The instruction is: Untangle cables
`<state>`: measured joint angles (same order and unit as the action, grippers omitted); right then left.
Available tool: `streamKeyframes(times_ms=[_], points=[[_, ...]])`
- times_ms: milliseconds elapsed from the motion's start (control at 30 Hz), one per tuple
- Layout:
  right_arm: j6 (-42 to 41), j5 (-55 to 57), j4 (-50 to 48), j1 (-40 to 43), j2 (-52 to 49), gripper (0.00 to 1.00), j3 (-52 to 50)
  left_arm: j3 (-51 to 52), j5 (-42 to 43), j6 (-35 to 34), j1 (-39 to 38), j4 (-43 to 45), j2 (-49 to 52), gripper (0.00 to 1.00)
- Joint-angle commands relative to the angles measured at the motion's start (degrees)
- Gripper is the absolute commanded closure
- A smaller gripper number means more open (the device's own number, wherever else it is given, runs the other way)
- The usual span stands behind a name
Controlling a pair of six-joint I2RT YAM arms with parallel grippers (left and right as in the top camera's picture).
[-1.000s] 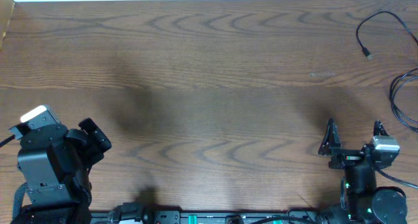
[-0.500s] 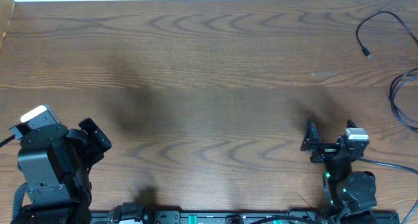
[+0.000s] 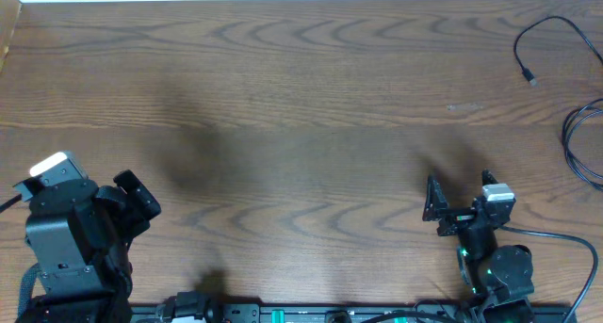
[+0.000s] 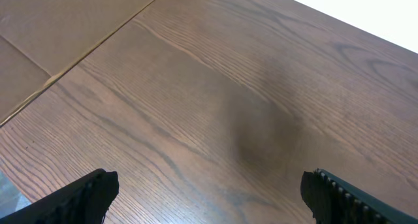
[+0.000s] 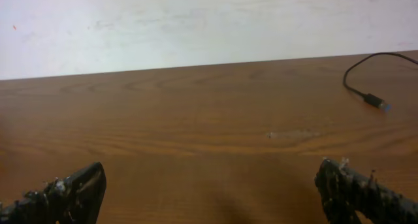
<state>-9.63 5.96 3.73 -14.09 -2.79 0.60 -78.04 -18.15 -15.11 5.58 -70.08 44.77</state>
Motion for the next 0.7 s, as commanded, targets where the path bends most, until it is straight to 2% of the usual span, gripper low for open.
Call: streamKeyframes(times_ms=[0,433,667], points=[[-0.2,-0.6,0.2,0.2,-2.0,0.01,-0.3,-0.8,-0.5,0.5,0.1,0.0,-0.1,0.05],[-0.2,-2.0,0.3,0.2,-23.6,0.01,-0.3,-0.8,-0.5,0.5,0.1,0.0,-0.1,0.05],[-0.2,-2.0,0.3,0.2,-32.0,0.01,-0.3,-0.8,-0.4,0.5,0.1,0.0,-0.1,0.05]])
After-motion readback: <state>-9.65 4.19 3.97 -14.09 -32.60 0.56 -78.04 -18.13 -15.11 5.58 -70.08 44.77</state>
